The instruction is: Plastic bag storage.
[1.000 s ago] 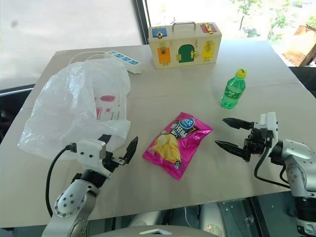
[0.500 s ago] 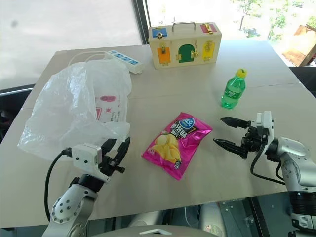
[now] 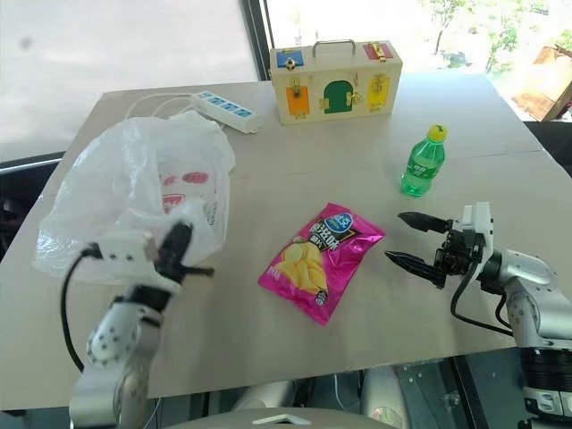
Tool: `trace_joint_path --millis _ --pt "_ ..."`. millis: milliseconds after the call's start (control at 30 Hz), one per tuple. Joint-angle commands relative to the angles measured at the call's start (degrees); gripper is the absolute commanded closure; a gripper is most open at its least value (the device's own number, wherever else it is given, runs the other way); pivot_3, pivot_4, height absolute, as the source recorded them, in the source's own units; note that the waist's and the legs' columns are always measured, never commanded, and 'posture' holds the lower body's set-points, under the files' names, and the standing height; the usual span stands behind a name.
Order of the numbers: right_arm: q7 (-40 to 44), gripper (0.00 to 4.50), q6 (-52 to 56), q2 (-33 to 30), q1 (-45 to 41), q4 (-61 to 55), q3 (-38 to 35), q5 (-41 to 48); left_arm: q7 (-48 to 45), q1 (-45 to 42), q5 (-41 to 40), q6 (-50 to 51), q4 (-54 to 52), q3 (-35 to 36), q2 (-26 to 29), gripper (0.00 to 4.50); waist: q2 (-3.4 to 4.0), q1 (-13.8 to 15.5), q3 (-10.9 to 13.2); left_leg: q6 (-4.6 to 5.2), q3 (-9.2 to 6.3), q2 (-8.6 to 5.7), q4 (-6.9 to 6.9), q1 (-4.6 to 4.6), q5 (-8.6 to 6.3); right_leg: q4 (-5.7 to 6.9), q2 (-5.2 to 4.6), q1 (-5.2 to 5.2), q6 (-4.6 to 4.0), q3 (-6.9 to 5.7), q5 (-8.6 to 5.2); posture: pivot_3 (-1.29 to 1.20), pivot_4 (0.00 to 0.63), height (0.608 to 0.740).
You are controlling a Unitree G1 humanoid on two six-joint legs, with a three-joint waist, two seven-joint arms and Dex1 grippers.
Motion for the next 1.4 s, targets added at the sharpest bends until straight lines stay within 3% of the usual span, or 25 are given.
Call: trace_joint_path --millis 33,233,467,600,633,733,867,967,1033,1100,1200,1300,1400 --pt "-0.43 0.0 -0.95 0.17 0.31 -2.32 -0.7 0.43 3.34 -9.48 -2.61 2.64 5.34 5.85 2.82 4.48 -0.05 -0.1 -0.01 -0.02 0.0 0.0 0.04 0.0 0.01 0.06 -0.01 0.0 0.0 0.02 0.0 0.0 0.15 0.74" --pt "-2.58 0.0 -1.76 1.3 1.14 -3.16 -1.37 0.43 3.4 -29.7 -4.57 0.44 21.8 8.57 7.55 4.48 -0.11 -0.17 -0.01 -0.01 0.01 -0.08 0.14 -0.02 0.01 0.13 0.01 -0.01 0.01 -0.03 0.0 0.0 0.15 0.74" --pt "-3.65 0.0 -2.68 2.03 1.02 -3.59 -0.89 0.0 4.97 -59.69 -2.2 -11.81 58.26 9.43 13.23 4.48 -0.39 -0.76 0.13 -0.04 -0.14 -0.14 0.46 -0.16 0.03 0.21 0.01 -0.03 0.06 -0.21 0.04 0.0 0.15 0.74" --pt "-5.24 0.0 -3.34 2.53 2.03 -4.18 -1.98 0.03 -5.56 -64.24 -3.1 -14.38 60.17 5.67 15.08 4.48 -0.46 -1.79 0.16 -0.01 -0.17 -0.26 0.56 -0.37 0.02 0.25 -0.12 -0.19 0.14 -0.36 0.08 0.0 0.15 0.74" --pt "-5.49 0.0 -3.72 2.81 2.64 -4.32 -2.02 -0.05 -8.19 -62.61 -4.96 -12.86 56.46 5.28 14.85 4.48 -0.46 -1.97 0.16 -0.01 -0.18 -0.26 0.55 -0.43 0.02 0.24 -0.13 -0.26 0.15 -0.4 0.08 0.0 0.15 0.74" --pt "-6.08 0.0 -4.35 3.38 3.97 -4.9 -1.79 -0.32 -11.86 -56.73 -8.88 -9.27 44.54 4.32 14.22 3.71 -0.44 -2.98 0.15 -0.01 -0.17 -0.25 0.57 -0.46 0.03 0.33 -0.17 -0.43 0.14 -0.42 0.08 0.0 0.15 0.74" --pt "-6.54 0.0 -4.11 3.65 4.65 -5.58 -1.25 0.01 -13.46 -42.2 -15.91 0.55 18.05 2.33 15.23 2.04 -0.44 -4.23 0.15 -0.02 -0.19 -0.23 0.55 -0.47 0.02 0.47 -0.25 -0.56 0.14 -0.19 0.08 0.0 0.15 0.74" --pt "-5.64 0.0 -3.82 3.34 3.52 -4.05 -0.81 0.03 -6.96 -30.72 -20.4 10.54 0.09 3.56 15.93 0.81 -0.44 -4.68 0.15 -0.02 -0.14 -0.21 0.52 -0.34 0.02 0.6 -0.22 -0.55 0.14 0.09 0.1 0.0 0.15 0.74" --pt "-4.65 0.0 -3.96 3.17 2.41 -2.47 -0.37 -0.23 -3.79 -24.18 -19.23 14.36 -8.59 2.68 16.27 0.1 -0.44 -4.56 0.15 -0.03 -0.15 -0.21 0.54 -0.3 0.02 0.67 -0.16 -0.56 0.13 0.11 0.11 0.0 0.15 0.74" --pt "-3.86 0.0 -4.07 3.28 1.0 -0.93 0.31 -0.57 0.67 -17.62 -13.61 17.03 -16.03 0.2 16.27 0.04 -0.45 -3.66 0.16 -0.03 -0.05 -0.21 0.51 -0.04 0.01 0.78 -0.11 -0.41 0.13 0.27 0.11 0.0 0.15 0.74" --pt "-3.06 0.0 -3.87 3.68 -1.15 0.54 1.62 -0.76 5.97 -5.16 2.03 16.72 -22.68 -6.5 19.31 0.04 -0.46 -2.77 0.13 -0.05 0.03 -0.22 0.52 0.07 0.02 0.88 0.0 -0.39 0.08 0.35 0.14 0.0 0.15 0.74" --pt "-2.28 0.0 -3.62 3.62 -2.75 1.76 2.29 -0.97 10.75 5.11 11.0 15.68 -22.49 -9.96 17.41 0.04 -0.41 -2.24 0.1 -0.06 0.22 -0.25 0.29 0.16 0.03 0.79 0.02 -0.41 0.07 0.58 0.15 0.0 0.15 0.74" --pt "-1.66 0.0 -3.67 3.25 -4.01 3.01 2.36 -1.29 11.37 9.38 16.24 16.47 -18.7 -13.13 16.7 0.04 -0.38 -1.14 0.11 -0.06 0.15 -0.2 0.24 0.1 0.03 0.75 0.05 -0.5 0.06 0.46 0.14 0.0 0.15 0.74"
